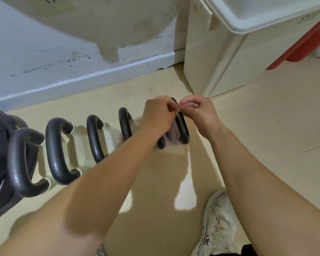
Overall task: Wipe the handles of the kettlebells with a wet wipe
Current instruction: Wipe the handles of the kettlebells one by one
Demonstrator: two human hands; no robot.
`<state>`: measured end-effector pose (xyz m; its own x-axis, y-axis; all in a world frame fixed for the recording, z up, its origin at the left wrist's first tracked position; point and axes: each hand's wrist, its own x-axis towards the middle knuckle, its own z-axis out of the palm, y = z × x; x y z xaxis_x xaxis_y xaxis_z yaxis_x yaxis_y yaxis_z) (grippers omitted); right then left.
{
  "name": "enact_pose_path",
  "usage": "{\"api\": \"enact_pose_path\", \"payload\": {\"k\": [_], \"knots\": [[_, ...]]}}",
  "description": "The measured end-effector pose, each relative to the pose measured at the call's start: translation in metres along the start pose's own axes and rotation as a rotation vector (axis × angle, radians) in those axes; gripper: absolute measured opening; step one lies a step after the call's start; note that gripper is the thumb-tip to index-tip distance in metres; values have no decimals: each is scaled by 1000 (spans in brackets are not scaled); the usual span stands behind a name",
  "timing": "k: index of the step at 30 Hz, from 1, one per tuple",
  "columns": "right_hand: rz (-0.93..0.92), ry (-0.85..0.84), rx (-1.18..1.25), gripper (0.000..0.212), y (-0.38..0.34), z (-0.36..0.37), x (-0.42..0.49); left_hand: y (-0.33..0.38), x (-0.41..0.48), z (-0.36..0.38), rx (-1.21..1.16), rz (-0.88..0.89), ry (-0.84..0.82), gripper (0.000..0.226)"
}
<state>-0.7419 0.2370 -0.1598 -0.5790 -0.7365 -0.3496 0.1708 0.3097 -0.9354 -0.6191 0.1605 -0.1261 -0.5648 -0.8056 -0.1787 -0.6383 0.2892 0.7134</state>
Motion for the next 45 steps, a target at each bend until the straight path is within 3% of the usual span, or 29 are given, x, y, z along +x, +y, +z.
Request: {"api": "enact_pose_path", "payload": {"k": [7, 10, 16, 20, 25, 29, 35, 40, 45], "knots": [[110, 43, 112, 30, 41, -18, -64, -8, -68, 43, -125, -176, 46, 3], [151, 72, 127, 34, 57, -16, -77, -8, -84, 62, -201, -282, 148, 7], [230, 109, 34, 32, 84, -6, -74, 4, -90, 94, -363, -538, 244, 23], [246, 127, -11, 24, 88, -5, -72, 10, -87, 102, -366, -554, 231, 22], [360, 64, 174, 29, 75, -12, -88, 5, -92, 90, -460, -624, 255, 15], [423, 97, 176, 29, 62, -9, -99, -1, -99, 80, -477, -712, 186, 13], [387, 31, -11, 60, 57, 1, -95, 5, -110, 75, -495, -714, -4, 23], [380, 91, -147, 42, 52, 4, -84, 6, -114, 77, -501, -675, -60, 43], [437, 124, -164, 18, 56, -3, -78, 0, -109, 79, -513, -689, -111, 22]]}}
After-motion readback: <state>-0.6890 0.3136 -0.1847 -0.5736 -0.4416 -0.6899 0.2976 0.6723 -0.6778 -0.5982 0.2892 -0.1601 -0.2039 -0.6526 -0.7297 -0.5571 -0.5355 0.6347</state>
